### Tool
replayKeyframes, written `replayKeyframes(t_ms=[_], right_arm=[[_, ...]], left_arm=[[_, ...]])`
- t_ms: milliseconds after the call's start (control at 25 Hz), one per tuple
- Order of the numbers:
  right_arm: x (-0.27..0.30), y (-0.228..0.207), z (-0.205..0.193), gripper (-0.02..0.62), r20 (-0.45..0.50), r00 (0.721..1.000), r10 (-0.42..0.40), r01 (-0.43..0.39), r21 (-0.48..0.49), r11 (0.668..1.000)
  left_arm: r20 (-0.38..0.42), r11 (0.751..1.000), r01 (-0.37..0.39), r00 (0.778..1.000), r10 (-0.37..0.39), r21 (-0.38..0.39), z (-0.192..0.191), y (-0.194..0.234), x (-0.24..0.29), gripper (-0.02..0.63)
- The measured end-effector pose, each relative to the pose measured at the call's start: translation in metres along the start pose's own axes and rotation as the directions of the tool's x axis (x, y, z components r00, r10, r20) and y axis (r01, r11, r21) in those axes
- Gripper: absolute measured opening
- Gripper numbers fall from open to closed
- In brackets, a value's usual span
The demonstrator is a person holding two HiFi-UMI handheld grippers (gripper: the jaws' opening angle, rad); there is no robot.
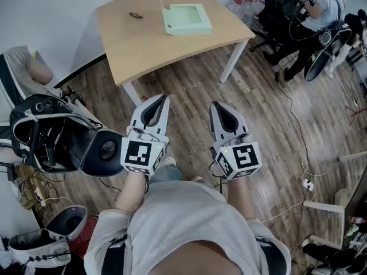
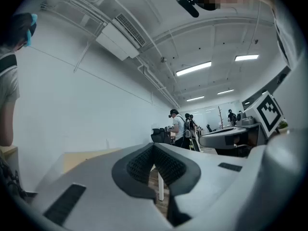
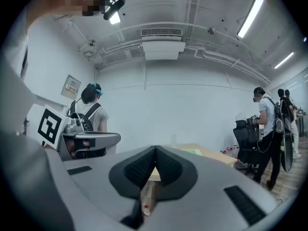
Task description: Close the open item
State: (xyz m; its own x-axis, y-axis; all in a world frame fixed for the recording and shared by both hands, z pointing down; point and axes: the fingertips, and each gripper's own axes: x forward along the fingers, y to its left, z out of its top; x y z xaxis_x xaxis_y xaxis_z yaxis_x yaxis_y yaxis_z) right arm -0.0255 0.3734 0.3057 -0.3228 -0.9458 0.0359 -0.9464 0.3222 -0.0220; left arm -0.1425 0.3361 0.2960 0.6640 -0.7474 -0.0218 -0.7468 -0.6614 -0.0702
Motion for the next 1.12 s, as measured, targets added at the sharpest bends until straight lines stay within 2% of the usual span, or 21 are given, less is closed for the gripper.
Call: replayKeyframes(t_ms=[280, 600, 1120], right_arm=[[0.018, -0.002, 0.012, 0.008, -0.009, 1.000, -0.001, 0.001, -0.001, 1.000], [0.019, -0.007, 0.016, 0.008, -0.012, 1.000, -0.008, 0.008, 0.002, 1.000], [0.051, -0.003, -0.003, 0.008, -0.019, 0.999, -0.029, 0.029, 0.017, 0.999]], left_arm=[[0.001, 1.000, 0.004, 1.000, -0.004, -0.001, 0.013, 0.015, 0.012, 0.014], [-0.002, 1.000, 0.016, 1.000, -0.016, 0.006, 0.017, 0.012, 0.018, 0.013], [0.001, 0.999, 0.028, 1.000, -0.028, -0.016, -0.006, 0.042, 0.031, 0.013]])
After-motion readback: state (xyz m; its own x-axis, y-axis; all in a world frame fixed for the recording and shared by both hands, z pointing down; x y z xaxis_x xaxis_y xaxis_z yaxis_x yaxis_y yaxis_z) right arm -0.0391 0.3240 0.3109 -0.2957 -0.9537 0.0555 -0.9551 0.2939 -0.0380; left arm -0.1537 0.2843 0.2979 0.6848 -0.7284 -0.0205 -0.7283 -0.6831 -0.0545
